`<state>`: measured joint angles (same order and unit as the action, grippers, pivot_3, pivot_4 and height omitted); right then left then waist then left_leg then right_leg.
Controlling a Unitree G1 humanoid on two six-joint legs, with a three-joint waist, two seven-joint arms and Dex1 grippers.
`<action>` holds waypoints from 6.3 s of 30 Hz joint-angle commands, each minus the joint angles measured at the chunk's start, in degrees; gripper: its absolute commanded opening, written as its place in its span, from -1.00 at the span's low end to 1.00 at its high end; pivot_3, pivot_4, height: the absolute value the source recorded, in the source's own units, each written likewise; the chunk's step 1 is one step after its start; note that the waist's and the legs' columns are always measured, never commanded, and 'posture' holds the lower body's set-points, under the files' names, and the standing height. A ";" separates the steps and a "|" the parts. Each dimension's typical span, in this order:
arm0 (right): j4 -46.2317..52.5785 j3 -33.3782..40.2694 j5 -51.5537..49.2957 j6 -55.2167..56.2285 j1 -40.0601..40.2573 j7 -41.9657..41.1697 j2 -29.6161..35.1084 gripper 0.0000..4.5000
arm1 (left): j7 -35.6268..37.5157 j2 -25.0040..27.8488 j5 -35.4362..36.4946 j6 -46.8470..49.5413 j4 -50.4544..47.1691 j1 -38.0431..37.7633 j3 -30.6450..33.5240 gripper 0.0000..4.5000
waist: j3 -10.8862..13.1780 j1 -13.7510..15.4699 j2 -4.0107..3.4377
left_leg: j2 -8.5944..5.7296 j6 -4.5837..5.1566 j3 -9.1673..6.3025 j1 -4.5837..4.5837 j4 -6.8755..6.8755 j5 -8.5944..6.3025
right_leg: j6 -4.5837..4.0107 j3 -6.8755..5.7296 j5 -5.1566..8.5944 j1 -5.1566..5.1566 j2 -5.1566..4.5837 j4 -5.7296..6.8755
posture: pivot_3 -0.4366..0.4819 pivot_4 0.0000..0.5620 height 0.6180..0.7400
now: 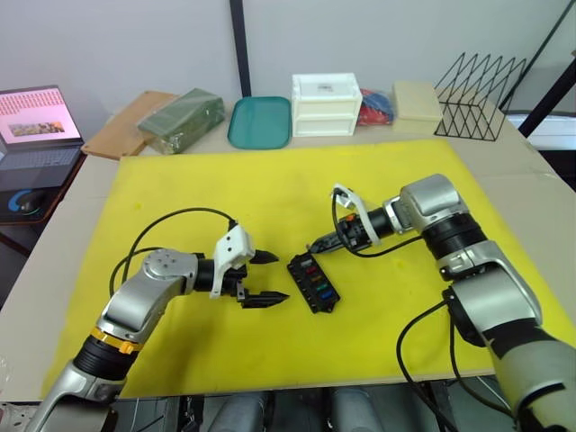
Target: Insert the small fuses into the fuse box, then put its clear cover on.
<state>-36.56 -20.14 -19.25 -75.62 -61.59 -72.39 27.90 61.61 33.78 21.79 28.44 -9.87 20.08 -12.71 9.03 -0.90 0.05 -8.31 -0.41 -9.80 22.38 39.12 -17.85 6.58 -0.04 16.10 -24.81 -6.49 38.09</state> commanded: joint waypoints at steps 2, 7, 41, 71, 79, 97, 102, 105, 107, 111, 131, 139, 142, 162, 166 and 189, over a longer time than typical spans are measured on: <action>-0.44 1.58 -0.51 1.98 -2.06 0.08 0.87 -0.42 | -0.22 0.33 0.52 -0.26 -1.94 -0.20 1.07 1.00 | 0.00 0.01 0.00 | 0.00 0.00 0.00 0.00 0.00 0.00 | 0.00 0.00 0.00 0.00 0.00 0.00 | -0.05 -0.47 1.00; -1.58 2.67 -0.41 3.85 -3.05 0.52 0.85 -0.42 | -0.09 0.46 0.49 -0.50 -1.15 0.34 1.37 1.00 | 0.00 -0.01 0.00 | 0.00 0.00 0.00 0.00 0.00 0.00 | 0.00 0.00 0.00 0.00 0.00 0.00 | -0.05 -0.47 1.00; 8.19 0.17 -0.44 8.64 -2.15 -1.38 2.42 -0.99 | 0.34 2.33 1.76 0.00 -0.86 0.19 4.11 1.00 | 0.00 -0.07 0.00 | 0.00 0.00 0.00 0.00 0.00 0.00 | 0.00 0.00 0.00 -0.03 0.00 0.01 | -0.05 -0.47 1.00; 56.88 -24.70 16.87 29.07 9.22 15.15 1.04 -0.99 | 3.89 16.39 8.64 6.09 -0.85 -3.28 17.85 1.00 | -0.01 -0.24 0.00 | 0.00 -0.01 0.01 0.07 -0.04 0.00 | -0.01 0.00 0.00 -0.19 0.03 0.09 | -0.05 -0.47 1.00; 58.07 -26.41 19.53 28.62 10.96 15.35 0.34 -0.99 | 3.96 16.96 8.87 7.14 -2.90 -4.52 17.71 1.00 | -0.01 -0.11 0.00 | 0.00 -0.01 0.01 0.07 -0.01 0.00 | -0.01 0.00 0.00 -0.17 0.02 0.08 | -0.05 -0.47 1.00; 59.72 -10.51 6.32 27.81 7.78 -0.15 8.61 0.50 | 4.68 17.30 8.88 7.22 -3.37 -4.22 17.32 1.00 | -0.01 0.07 0.00 | 0.00 0.00 0.01 0.07 -0.02 0.00 | 0.00 0.00 0.00 -0.14 0.02 0.05 | -0.05 -0.47 1.00; 59.08 -0.91 -0.17 25.77 7.81 -3.34 13.87 0.50 | 6.90 19.17 14.26 11.87 -7.32 -9.43 19.68 1.00 | 0.00 0.12 0.00 | 0.00 0.01 0.02 0.07 -0.04 -0.01 | -0.01 0.01 0.00 -0.11 0.00 -0.01 | -0.05 -0.47 1.00; 58.99 4.93 -3.96 24.48 9.25 -4.32 17.90 0.50 | 7.24 19.72 20.03 17.09 -10.84 -15.09 22.80 1.00 | 0.00 0.13 0.00 | 0.00 0.01 0.02 0.06 -0.06 -0.01 | -0.01 0.01 0.00 -0.12 0.00 0.00 | -0.05 -0.47 1.00; 59.22 8.10 -5.73 25.12 11.31 -4.99 20.70 0.50 | 6.11 19.04 24.60 21.23 -12.42 -17.90 24.85 1.00 | 0.00 0.20 0.00 | 0.01 0.02 0.02 0.06 -0.07 -0.01 | -0.01 0.01 0.00 -0.11 0.00 -0.01 | -0.05 -0.47 1.00; 59.55 12.66 -7.64 26.93 16.30 -5.38 25.25 0.50 | 2.73 17.75 30.47 27.15 -13.82 -21.31 26.74 1.00 | 0.00 0.44 0.00 | 0.01 0.03 0.04 0.03 -0.04 -0.02 | -0.01 0.01 0.00 -0.03 -0.03 -0.02 | -0.05 -0.47 1.00; 65.45 15.03 -12.27 24.20 23.01 2.54 28.95 0.51 | -24.05 0.76 47.18 57.73 6.46 -9.32 28.43 0.29 | -0.03 1.64 -0.01 | 0.00 0.05 0.06 -0.07 0.06 -0.03 | 0.00 0.01 0.00 0.10 -0.04 0.00 | -0.05 -0.47 1.00; 64.13 13.16 -11.64 24.35 20.97 3.37 28.28 0.51 | -30.51 -7.15 50.10 61.53 6.19 -7.37 28.84 0.29 | -0.06 2.09 -0.03 | -0.05 0.05 0.06 -0.08 0.11 -0.03 | 0.00 0.00 0.00 0.16 -0.10 0.00 | -0.05 -0.47 1.00; 63.83 12.66 -11.43 24.52 20.51 3.57 28.28 0.51 | -32.53 -8.94 49.40 61.92 5.54 -7.47 28.21 0.29 | -0.06 2.15 -0.03 | -0.06 0.05 0.06 -0.09 0.11 -0.03 | 0.01 0.00 0.00 0.16 -0.11 0.00 | -0.05 -0.47 1.00; 63.74 11.52 -10.64 25.12 19.91 5.06 28.33 0.51 | -38.26 -13.66 47.66 62.06 5.42 -6.33 27.96 -0.14 | -0.06 3.23 -0.03 | -0.09 0.05 0.07 -0.11 0.12 -0.03 | 0.02 0.00 -0.01 0.19 -0.14 -0.01 | -0.05 -0.47 1.00; 63.81 11.23 -10.56 25.24 19.96 5.18 28.37 0.51 | -38.47 -13.56 47.47 61.83 5.05 -6.44 27.76 -0.76 | -0.07 3.20 -0.03 | -0.08 0.05 0.07 -0.12 0.12 -0.03 | 0.02 0.00 -0.01 0.19 -0.14 0.00 | -0.05 -0.47 1.00; 64.13 10.64 -10.65 25.61 20.09 6.17 28.15 0.51 | -38.33 -10.74 42.92 58.30 3.75 -7.88 24.96 -0.95 | -0.08 3.17 -0.05 | -0.08 0.05 0.07 -0.19 0.10 -0.03 | 0.02 0.00 -0.01 0.23 -0.13 0.00 | -0.05 -0.47 1.00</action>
<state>26.70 -10.35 -30.01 -50.78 -40.58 -66.37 56.03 24.00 22.43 67.71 86.91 -7.53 13.66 13.32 8.96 2.27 0.00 -8.39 -0.37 -9.72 22.18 39.21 -17.88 6.61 -0.04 16.08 -24.58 -6.62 38.09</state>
